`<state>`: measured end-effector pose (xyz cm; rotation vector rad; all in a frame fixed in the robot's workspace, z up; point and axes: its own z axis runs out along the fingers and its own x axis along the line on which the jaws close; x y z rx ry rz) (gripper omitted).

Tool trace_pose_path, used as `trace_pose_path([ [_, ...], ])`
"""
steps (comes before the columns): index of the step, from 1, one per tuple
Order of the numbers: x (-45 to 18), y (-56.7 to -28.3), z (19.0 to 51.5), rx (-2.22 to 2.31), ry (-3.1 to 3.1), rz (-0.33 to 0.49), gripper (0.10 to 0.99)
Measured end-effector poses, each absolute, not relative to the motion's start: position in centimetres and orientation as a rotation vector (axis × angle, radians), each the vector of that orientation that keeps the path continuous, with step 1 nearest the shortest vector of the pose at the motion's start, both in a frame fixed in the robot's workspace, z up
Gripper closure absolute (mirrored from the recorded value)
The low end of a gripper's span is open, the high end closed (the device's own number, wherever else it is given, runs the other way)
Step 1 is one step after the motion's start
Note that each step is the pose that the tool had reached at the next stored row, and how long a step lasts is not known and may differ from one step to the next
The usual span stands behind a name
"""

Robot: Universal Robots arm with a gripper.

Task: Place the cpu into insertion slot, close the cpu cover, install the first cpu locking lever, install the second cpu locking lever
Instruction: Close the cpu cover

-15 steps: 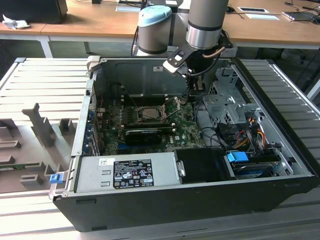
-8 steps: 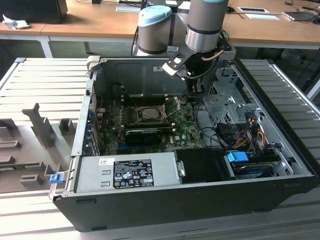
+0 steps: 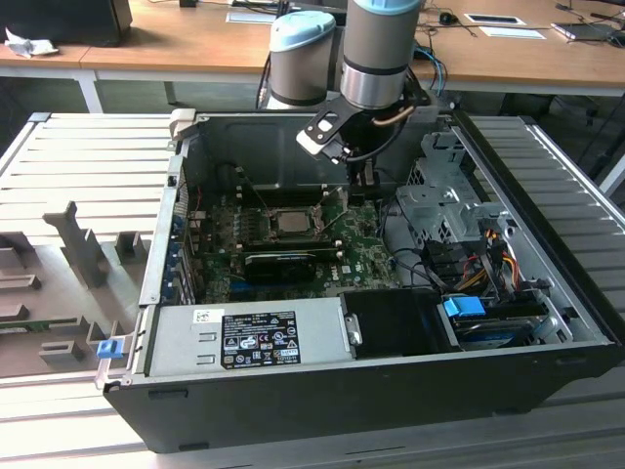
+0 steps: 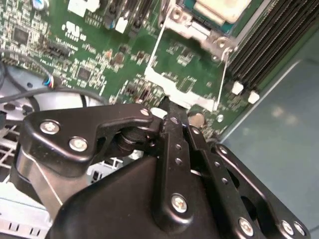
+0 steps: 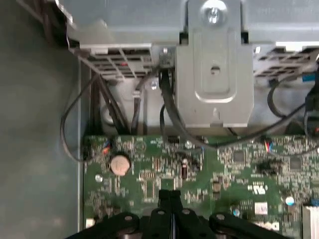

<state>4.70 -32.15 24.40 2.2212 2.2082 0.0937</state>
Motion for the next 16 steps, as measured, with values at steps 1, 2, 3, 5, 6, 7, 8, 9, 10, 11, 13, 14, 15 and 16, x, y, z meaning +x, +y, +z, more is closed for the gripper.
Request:
trace_pose_path([
  [1, 4.5, -32.1, 24.4, 2.220, 2.210, 0.094, 0.980],
  [2, 4.2, -32.1, 24.4, 2.218, 2.212, 0.094, 0.980],
  [3, 4.0, -32.1, 24.4, 2.216, 2.213, 0.094, 0.980],
  [5, 3.8, -32.1, 24.4, 2.216, 2.214, 0.094, 0.980],
  [6, 3.7, -32.1, 24.4, 2.216, 2.214, 0.094, 0.980],
  [7, 3.6, -32.1, 24.4, 2.216, 2.214, 0.094, 0.980],
  [8, 3.5, -32.1, 24.4, 2.215, 2.214, 0.094, 0.980],
  [9, 3.5, -32.1, 24.4, 2.216, 2.214, 0.094, 0.980],
  [10, 3.4, -32.1, 24.4, 2.216, 2.214, 0.094, 0.980],
  [11, 3.3, -32.1, 24.4, 2.215, 2.214, 0.094, 0.980],
  [13, 3.3, -32.1, 24.4, 2.215, 2.214, 0.094, 0.980],
  [14, 3.2, -32.1, 24.4, 2.216, 2.214, 0.094, 0.980],
  [15, 3.2, -32.1, 24.4, 2.215, 2.214, 0.094, 0.980],
  [16, 3.2, -32.1, 24.4, 2.215, 2.214, 0.094, 0.980],
])
